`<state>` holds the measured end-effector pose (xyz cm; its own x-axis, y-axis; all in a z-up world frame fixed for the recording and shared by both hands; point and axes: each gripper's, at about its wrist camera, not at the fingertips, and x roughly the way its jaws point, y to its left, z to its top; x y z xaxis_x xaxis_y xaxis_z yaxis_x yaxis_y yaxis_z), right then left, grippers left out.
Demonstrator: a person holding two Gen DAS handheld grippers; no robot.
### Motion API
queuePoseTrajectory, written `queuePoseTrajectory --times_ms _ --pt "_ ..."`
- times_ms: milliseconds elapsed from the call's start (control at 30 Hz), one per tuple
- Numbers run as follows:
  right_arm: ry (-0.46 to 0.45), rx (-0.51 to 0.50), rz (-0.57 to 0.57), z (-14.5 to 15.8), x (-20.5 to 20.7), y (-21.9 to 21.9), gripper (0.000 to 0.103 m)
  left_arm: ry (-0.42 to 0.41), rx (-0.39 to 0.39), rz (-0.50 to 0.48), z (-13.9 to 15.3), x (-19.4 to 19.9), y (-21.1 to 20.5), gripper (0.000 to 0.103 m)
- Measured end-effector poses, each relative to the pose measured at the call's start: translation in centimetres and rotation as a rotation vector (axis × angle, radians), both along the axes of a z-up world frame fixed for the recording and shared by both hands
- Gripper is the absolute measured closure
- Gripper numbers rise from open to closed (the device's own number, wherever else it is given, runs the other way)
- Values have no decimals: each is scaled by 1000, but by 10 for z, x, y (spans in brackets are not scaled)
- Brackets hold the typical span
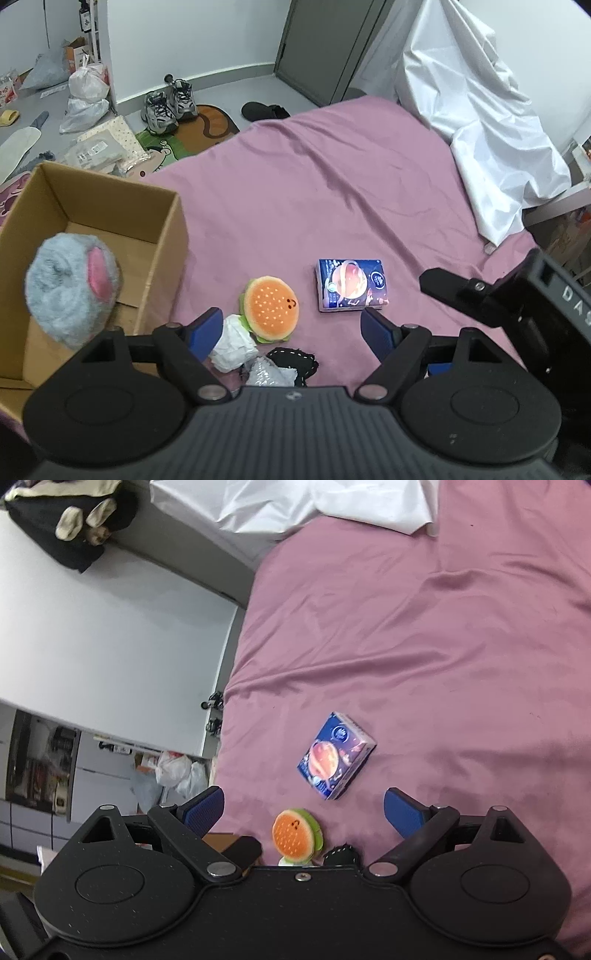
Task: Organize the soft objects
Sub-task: 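Grasp the orange burger plush with the left gripper while the right gripper grasps the blue tissue pack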
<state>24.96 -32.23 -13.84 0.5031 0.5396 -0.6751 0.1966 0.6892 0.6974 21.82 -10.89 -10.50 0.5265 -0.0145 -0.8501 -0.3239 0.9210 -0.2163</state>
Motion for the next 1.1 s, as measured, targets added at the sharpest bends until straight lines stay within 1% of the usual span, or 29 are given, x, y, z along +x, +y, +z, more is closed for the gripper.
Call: queuePoseTrajectory --times_ms 200,367,567,667,767,867,900,933,967,1000,1100 --pt "23 15 -17 -9 10 1 9 24 15 -25 -17 15 -9 24" --pt "40 -19 -40 -17 17 5 10 52 35 -30 -33 26 -14 26" --pt "42 -46 -41 -21 23 12 11 89 58 -41 -54 37 -15 26" --pt "52 -53 -43 -25 27 13 11 111 87 -48 -64 41 -16 26" --pt "56 -67 -39 -28 31 13 11 116 116 -48 -70 44 -15 26" --pt "71 -84 -35 -34 37 16 11 139 105 -43 -78 50 -12 26" --pt "76 -86 -33 -36 38 16 11 144 101 -44 -81 50 -11 31" --pt "79 -90 -32 -38 40 17 11 153 98 -44 -84 51 -11 41" --pt "81 -94 -30 -39 41 18 11 165 93 -40 -87 51 -9 46" --pt "84 -101 -28 -41 43 19 12 174 96 -32 -89 51 -7 54" --pt "93 -107 -19 -46 47 22 16 165 88 -26 -87 52 -3 59"
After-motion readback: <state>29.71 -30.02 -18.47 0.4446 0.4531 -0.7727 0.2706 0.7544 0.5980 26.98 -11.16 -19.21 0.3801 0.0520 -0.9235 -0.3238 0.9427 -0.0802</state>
